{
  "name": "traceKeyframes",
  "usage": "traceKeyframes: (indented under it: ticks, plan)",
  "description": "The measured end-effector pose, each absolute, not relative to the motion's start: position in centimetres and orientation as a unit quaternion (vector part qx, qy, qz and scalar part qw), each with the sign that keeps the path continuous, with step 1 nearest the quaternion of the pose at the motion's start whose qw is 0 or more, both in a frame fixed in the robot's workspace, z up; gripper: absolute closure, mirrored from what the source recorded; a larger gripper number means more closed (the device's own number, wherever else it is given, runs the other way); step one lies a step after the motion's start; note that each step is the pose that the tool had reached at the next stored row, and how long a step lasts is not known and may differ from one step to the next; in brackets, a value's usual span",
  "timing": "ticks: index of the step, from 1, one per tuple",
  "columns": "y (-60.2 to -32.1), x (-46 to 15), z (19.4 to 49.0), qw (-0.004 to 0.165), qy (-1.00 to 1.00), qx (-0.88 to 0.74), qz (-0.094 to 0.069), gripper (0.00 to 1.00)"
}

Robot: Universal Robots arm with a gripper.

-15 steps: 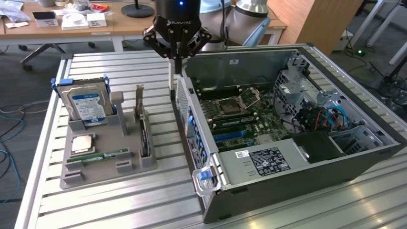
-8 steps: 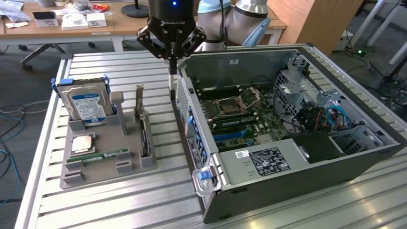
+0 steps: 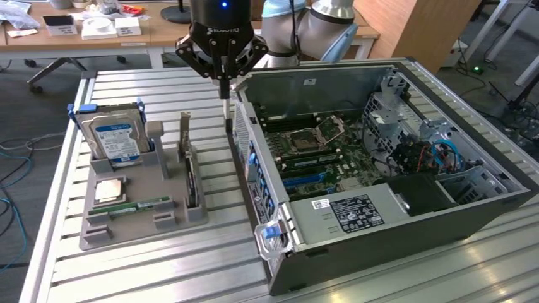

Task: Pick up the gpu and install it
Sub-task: 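Reach for the gpu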

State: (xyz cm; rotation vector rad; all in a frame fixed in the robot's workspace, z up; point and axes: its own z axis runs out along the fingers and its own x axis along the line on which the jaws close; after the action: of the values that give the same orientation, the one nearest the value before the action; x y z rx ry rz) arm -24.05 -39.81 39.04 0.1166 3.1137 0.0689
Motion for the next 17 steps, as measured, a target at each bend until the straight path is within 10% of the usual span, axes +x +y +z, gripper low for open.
traceKeyframes:
  ticks: [17]
  plan:
    - [-39.81,-25.0,39.0,0.013,0.999,0.037,0.022,0.9]
